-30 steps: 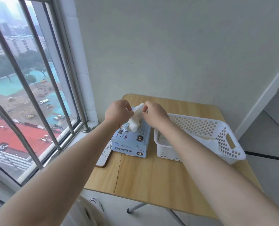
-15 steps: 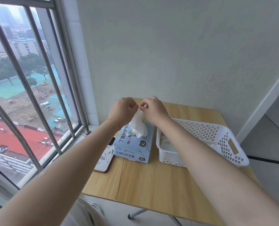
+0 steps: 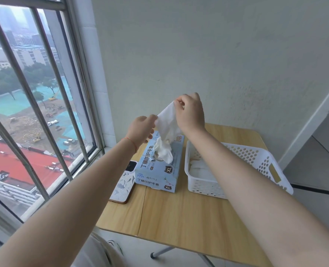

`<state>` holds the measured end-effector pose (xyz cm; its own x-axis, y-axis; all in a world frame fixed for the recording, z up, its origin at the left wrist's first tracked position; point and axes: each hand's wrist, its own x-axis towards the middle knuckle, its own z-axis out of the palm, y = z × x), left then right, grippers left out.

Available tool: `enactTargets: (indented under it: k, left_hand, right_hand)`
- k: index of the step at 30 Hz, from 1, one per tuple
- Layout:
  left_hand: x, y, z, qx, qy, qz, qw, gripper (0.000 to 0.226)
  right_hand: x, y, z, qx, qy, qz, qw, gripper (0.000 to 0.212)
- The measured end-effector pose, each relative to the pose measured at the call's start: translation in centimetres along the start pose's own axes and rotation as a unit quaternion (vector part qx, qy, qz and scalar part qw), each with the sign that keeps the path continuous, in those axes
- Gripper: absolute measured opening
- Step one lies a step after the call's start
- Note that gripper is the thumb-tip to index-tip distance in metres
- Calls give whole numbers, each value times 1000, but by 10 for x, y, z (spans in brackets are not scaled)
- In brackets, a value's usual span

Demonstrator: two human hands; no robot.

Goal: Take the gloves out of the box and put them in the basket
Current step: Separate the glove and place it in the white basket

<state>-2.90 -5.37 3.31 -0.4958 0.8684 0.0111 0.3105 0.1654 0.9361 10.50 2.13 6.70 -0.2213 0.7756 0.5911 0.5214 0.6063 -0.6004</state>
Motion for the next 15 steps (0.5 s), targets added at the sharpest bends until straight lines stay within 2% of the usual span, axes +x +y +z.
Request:
enactTargets:
  k: [2, 4, 7, 9, 11, 12, 13, 15]
  left_hand:
    - [-2, 6, -1, -84, -32, -66, 994, 47]
    - [-3, 9, 1, -123, -61, -90, 986, 54]
    - [-2, 11, 7, -179, -54, -74, 980, 43]
    - [-3, 14, 10, -223, -50, -41, 973, 24]
    - [-3, 17, 9, -212, -45, -4, 976, 13]
    - [-4, 20, 7, -208, -41, 9, 977, 11]
    - [-5, 23, 4, -213, -41, 18, 976, 13]
    - [-12, 34, 3, -234, -66, 39, 969, 22]
  right_hand:
    - [4, -1, -4, 13, 6, -4, 1000, 14]
    - [2, 0, -8, 23, -1, -3, 1000, 10]
    - [-6, -2, -12, 57, -22, 6, 998, 5]
    - [-10, -6, -25, 93, -123, 26, 988, 6]
    - [-13, -8, -41, 117, -283, 59, 950, 8]
    - [-13, -9, -48, 136, -325, 81, 932, 14]
    - [-12, -8, -53, 159, -320, 106, 928, 22]
    - [-8, -2, -57, 200, -213, 160, 943, 27]
